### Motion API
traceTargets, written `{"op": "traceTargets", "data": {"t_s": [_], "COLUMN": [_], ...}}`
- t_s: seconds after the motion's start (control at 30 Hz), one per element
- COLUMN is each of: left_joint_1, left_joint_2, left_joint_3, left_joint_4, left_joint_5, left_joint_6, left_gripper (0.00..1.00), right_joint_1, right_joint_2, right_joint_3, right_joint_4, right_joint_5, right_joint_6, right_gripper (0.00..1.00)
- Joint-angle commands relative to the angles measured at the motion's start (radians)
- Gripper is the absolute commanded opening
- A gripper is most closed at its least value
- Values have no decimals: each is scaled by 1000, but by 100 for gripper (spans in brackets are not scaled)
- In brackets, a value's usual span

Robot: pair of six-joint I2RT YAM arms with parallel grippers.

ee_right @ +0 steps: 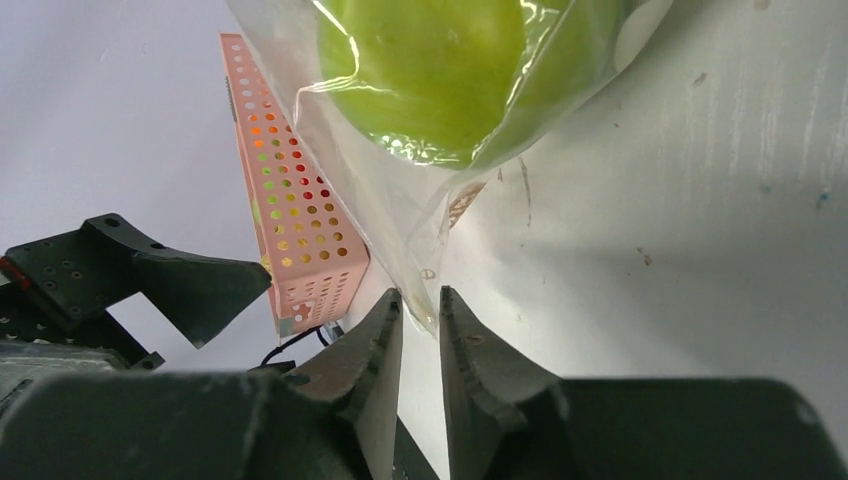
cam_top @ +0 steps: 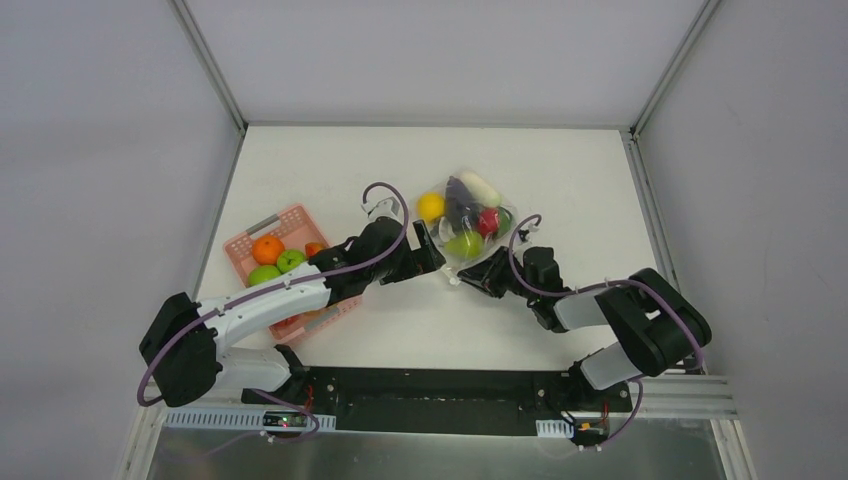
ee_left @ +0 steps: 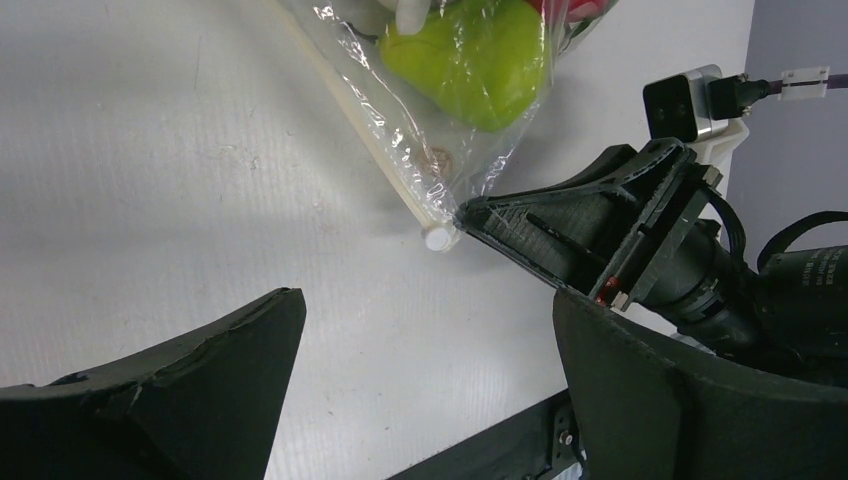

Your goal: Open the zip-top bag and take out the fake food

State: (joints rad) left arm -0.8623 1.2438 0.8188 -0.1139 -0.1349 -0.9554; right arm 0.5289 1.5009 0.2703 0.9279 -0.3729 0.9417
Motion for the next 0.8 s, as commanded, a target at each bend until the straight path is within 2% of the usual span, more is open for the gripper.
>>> {"op": "traceTargets", "data": {"t_s": [0.0, 0.13, 0.27, 0.4, 0.77], "left_joint_1": [8, 8, 7, 7, 9], "left_joint_2": [7, 20, 29, 46, 110], "left_joint_3": [-21, -18, -18, -20, -55], "left_joint_4": [46, 54, 61, 77, 229], "left_joint_5": [22, 35, 42, 55, 105], "left_joint_6": [-44, -58, -69, -84, -175], "left_gripper": [100, 100, 97, 97, 90], "right_joint_1": [6, 8, 10, 12, 12], "right_joint_2": [18, 57, 108, 142, 28], "right_joint_3": [4, 9, 18, 27, 51], "right_joint_4": [93, 135, 184, 232, 162], "right_joint_5": [20, 17, 9, -14, -29], "right_joint_6": [-17, -16, -14, 5, 156], "right_gripper": [22, 25, 21, 0, 0]}}
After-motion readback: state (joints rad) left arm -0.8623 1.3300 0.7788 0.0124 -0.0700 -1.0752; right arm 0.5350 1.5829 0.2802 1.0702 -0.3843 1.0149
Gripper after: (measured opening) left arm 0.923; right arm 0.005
